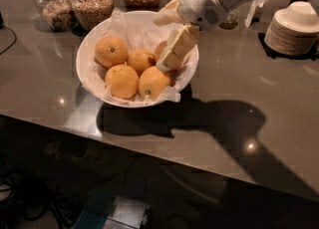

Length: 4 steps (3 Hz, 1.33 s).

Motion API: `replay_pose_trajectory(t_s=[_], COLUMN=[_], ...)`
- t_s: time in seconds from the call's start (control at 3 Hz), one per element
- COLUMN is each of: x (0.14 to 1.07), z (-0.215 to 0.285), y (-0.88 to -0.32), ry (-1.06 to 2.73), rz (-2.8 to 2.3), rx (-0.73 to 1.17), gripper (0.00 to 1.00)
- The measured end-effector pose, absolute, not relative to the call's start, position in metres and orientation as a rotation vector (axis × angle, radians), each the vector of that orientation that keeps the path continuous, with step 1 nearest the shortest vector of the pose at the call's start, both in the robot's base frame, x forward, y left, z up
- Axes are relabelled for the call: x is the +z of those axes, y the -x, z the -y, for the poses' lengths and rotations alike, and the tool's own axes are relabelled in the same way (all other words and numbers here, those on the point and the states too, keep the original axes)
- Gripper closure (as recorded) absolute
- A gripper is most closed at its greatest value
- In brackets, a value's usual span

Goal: Pick orange from white bowl

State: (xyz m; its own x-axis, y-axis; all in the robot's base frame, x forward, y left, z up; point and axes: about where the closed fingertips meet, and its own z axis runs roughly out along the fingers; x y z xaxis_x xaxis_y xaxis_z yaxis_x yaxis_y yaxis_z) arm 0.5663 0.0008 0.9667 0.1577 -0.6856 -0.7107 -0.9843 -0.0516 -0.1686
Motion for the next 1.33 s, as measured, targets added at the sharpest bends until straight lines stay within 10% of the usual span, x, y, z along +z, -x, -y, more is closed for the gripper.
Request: replay_pose_trajectory(t_s=[0.33, 1.33], x=[0.962, 0.923], z=[-0.003, -0.009], y=[-0.582, -0.615], ry=[1.805, 1.833], rz=[-1.620, -1.746], rx=[0.530, 0.381], gripper=[0.42, 0.24])
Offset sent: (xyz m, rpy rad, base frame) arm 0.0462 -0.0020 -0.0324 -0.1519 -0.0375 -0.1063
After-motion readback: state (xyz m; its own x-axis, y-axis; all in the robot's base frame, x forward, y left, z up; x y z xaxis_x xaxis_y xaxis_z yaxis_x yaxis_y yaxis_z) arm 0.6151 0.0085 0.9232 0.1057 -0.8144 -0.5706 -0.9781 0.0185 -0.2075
